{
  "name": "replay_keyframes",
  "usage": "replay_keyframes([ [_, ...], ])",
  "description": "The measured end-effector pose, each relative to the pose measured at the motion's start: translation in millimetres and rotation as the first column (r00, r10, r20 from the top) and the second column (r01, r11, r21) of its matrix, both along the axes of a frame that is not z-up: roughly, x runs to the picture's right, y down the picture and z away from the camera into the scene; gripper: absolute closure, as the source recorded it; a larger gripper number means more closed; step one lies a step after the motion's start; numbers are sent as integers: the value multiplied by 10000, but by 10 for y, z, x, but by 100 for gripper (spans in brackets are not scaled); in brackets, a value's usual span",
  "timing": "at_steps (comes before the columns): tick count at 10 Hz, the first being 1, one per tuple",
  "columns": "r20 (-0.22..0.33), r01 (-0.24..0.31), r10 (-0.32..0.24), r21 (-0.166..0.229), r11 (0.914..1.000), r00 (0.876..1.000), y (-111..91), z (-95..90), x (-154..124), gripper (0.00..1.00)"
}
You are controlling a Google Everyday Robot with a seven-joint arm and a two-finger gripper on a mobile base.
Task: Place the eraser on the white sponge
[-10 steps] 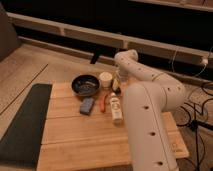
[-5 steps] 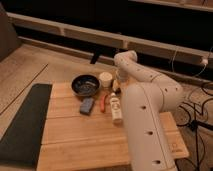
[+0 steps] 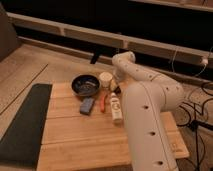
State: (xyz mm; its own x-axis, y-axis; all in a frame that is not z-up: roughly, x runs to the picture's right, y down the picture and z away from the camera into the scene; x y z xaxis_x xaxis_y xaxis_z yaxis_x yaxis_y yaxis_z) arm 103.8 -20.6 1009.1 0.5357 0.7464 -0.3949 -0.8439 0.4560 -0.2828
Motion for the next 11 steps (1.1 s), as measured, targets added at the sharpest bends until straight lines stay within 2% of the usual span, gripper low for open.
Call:
replay_keyframes([
  [2, -91, 26, -24, 181, 9998, 10000, 26, 88, 57, 35],
  [6, 91, -78, 79, -57, 10000, 9999, 204, 258, 28, 36],
  [7, 125, -85, 86, -78, 9999, 9999, 221, 272, 20, 42],
  [11, -11, 557, -557, 358, 9978, 9984, 120, 208, -63, 87],
])
